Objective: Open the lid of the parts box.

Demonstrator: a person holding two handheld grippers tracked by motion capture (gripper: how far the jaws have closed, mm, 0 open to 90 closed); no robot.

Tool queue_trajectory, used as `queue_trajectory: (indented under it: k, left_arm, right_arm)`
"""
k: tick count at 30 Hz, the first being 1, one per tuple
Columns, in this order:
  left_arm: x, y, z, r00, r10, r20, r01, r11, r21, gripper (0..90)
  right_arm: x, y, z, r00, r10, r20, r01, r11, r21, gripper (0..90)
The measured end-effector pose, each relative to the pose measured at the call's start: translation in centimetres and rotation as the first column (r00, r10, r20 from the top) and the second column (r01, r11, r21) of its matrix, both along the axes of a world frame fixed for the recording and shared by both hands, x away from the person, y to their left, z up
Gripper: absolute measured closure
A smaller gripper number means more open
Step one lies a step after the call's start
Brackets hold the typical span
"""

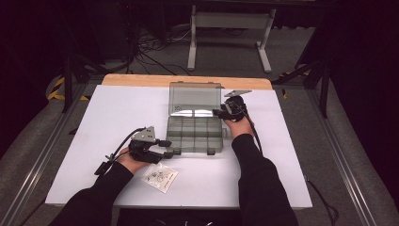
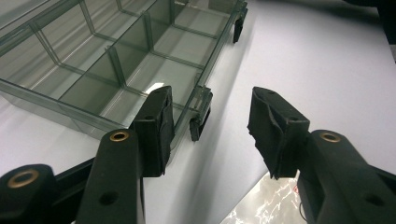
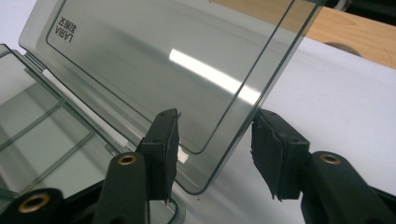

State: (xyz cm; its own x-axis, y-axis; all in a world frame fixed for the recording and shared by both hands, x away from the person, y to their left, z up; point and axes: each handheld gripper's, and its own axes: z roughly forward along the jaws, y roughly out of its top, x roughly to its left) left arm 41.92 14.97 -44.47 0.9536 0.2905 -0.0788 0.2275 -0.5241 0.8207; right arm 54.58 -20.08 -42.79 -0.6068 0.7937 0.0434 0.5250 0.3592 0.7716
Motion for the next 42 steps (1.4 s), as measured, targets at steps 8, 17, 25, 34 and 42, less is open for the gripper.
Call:
queue_trajectory:
  k: [8, 17, 25, 34, 42]
  left_arm:
    - [0.0, 0.0, 0.0, 0.9999, 0.002, 0.011, -0.002, 1.0000, 0.009, 50.8]
    - [0.0, 0.1, 0.0, 1.0000, 0.001, 0.002, -0.001, 1.0000, 0.003, 50.5]
    - [0.0, 0.2, 0.1, 1.0000, 0.001, -0.002, -0.001, 1.0000, 0.005, 50.2]
    - [0.0, 0.4, 0.2, 0.9999, 0.009, -0.006, -0.009, 1.0000, 0.001, 45.7]
    - [-0.3, 2.2, 1.3, 0.9977, 0.067, -0.006, -0.068, 0.9967, -0.045, 36.8]
  right_arm:
    - [0.0, -0.1, -0.3, 0.9996, 0.000, -0.028, 0.000, 1.000, 0.007, 51.2]
    - [0.2, -0.2, -0.5, 0.9989, -0.001, -0.046, 0.002, 1.000, 0.022, 50.3]
    - [0.2, -0.3, -0.6, 0.9988, -0.004, -0.049, 0.005, 1.000, 0.020, 47.6]
    - [-0.3, -0.4, 0.2, 0.9991, 0.005, -0.041, -0.004, 1.000, 0.030, 46.1]
    - [-2.4, -0.3, 2.3, 0.9991, 0.042, 0.002, -0.042, 0.999, 0.032, 40.8]
